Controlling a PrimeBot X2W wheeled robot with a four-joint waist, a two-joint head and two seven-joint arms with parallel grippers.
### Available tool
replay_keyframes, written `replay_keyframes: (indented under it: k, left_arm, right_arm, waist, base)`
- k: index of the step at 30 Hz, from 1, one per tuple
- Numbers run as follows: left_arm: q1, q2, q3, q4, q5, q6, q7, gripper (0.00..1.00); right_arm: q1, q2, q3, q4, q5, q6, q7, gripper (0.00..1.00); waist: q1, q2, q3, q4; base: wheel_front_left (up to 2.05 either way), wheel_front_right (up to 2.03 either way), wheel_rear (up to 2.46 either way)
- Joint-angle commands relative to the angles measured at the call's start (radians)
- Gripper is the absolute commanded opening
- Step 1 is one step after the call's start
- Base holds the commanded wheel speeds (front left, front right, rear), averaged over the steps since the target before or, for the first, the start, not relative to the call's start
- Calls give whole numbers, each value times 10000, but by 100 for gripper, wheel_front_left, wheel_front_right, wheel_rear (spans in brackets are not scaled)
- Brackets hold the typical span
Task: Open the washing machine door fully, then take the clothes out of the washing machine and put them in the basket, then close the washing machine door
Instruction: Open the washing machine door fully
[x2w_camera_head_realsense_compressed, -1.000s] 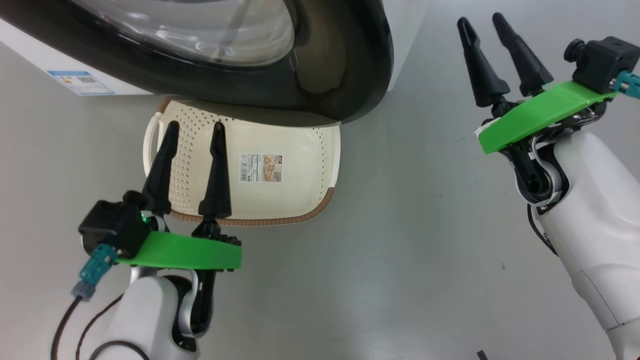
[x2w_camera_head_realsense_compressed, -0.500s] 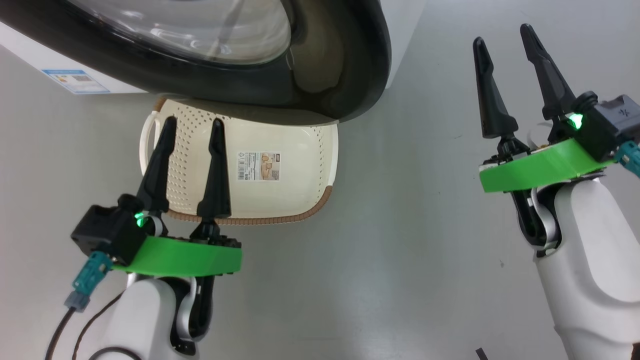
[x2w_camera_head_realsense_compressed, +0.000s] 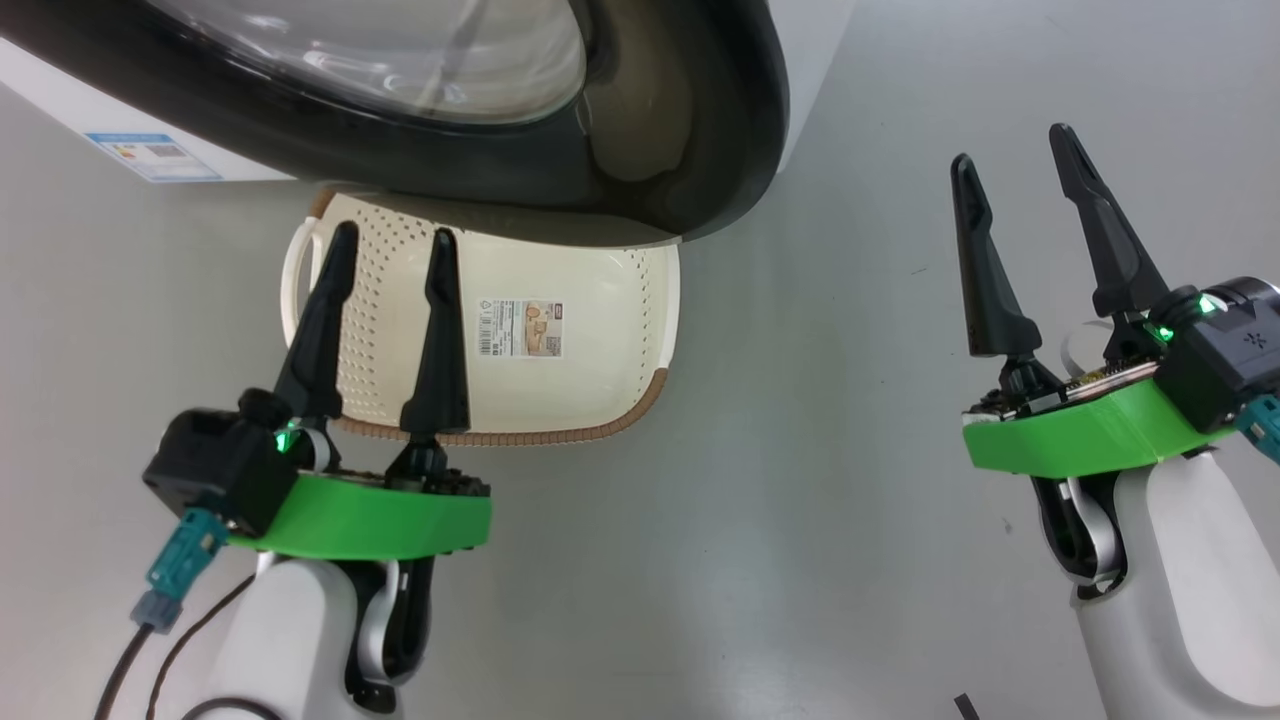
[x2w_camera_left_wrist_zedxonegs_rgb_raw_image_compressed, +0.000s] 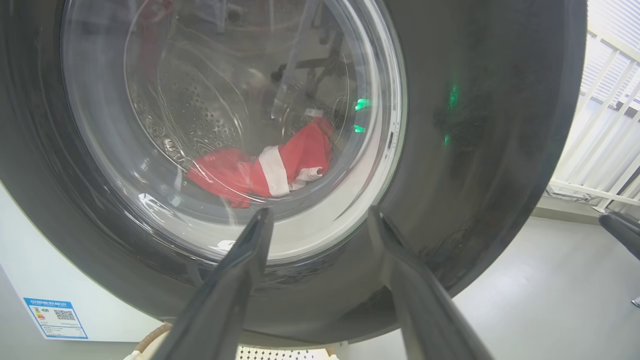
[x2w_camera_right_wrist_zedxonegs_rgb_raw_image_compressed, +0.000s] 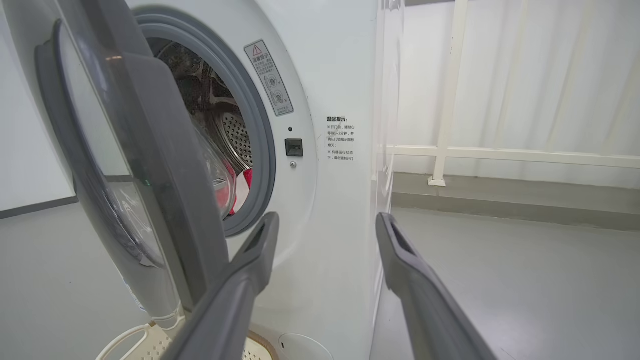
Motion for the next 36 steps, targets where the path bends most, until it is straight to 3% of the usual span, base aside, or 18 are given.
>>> replay_keyframes:
  k: [1, 21, 22, 23, 36]
  left_arm:
    - [176, 148, 236, -313, 42, 70, -49, 100]
    - [190, 148, 72, -226, 147, 145, -49, 100]
    - [186, 148, 64, -223, 149, 148, -49, 100]
    - [179, 148, 54, -219, 148, 150, -49, 100]
    - [145, 148, 26, -120, 104, 169, -49, 100]
  right_arm:
    - [246, 90, 138, -388, -8, 65, -52, 100]
    - [488, 92, 80, -571, 62, 65, -53, 100]
    - [450, 92, 114, -590, 156, 65, -53, 43]
    - [420, 92, 159, -567, 377, 65, -53, 0]
    - [-1300, 93, 928, 557, 6764, 65, -53, 0]
  waist:
    - [0, -1, 36, 40]
    - [0, -1, 75, 189]
    - [0, -1, 84, 198]
    - [0, -1, 90, 210]
    - [0, -1, 179, 379]
  base:
    - [0, 0, 0]
    - [0, 0, 0]
    - [0, 0, 0]
    - [0, 0, 0]
    - [0, 0, 0]
